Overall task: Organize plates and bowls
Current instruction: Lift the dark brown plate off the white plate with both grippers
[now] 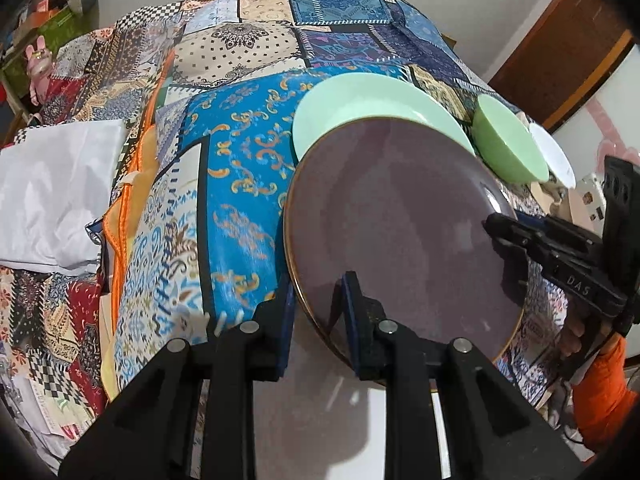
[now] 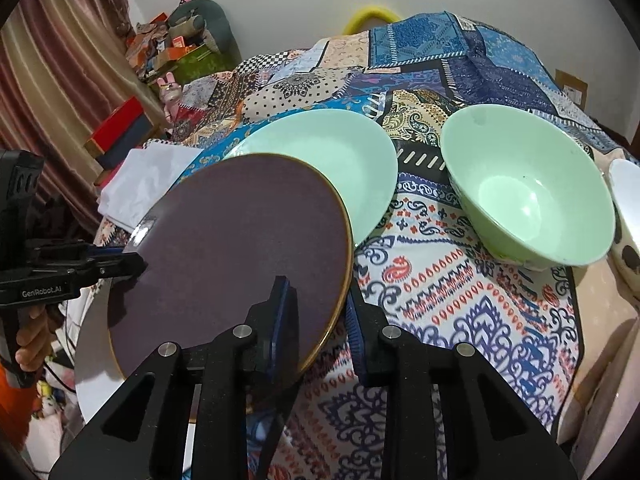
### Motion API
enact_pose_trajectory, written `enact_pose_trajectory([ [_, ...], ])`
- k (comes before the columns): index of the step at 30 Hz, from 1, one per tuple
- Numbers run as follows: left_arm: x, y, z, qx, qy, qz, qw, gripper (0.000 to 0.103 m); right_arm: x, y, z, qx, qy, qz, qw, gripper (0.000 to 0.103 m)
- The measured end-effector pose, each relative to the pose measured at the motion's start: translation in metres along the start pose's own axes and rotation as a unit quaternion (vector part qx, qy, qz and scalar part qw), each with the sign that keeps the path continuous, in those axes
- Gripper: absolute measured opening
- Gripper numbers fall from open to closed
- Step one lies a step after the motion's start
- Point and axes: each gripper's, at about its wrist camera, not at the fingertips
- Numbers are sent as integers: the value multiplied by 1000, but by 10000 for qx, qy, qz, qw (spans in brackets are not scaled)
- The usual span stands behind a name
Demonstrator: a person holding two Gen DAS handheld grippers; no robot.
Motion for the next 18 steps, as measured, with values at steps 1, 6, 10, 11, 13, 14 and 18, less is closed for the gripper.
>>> enact_pose_trajectory([
  [1, 2, 0, 2, -10, 5, 2, 10000, 22, 1, -1, 1, 7, -4, -1, 10000, 23],
  [6, 9, -2, 4, 114, -132, -19, 9998, 22, 6, -9, 4, -27, 26, 85, 10000, 21],
  [10, 13, -5, 8, 229, -246, 3, 9994, 22, 11, -18, 4, -10, 10, 172, 9999, 21],
  [11, 15, -6, 10, 224, -244, 31, 9994, 22, 12, -19, 5, -28, 18, 183, 9998, 21],
  [13, 18, -10, 16, 153, -200, 98, 9996, 22, 15, -22, 4, -34, 16, 204, 9998, 21],
  [14, 19, -12, 18, 133, -198, 110, 9997, 22, 16, -24, 4, -33, 16, 216, 9998, 21],
  [18, 23, -20, 27, 114, -166, 169, 9997, 22, 20, -33, 5, -27, 23, 295, 9996, 21],
])
Point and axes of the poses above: each gripper's, at about its wrist camera, not at the fingertips, and y roughly the way its jaws point, z to its right, x to its underside, and after that the axes turned 2 degrees about -z, right-handed
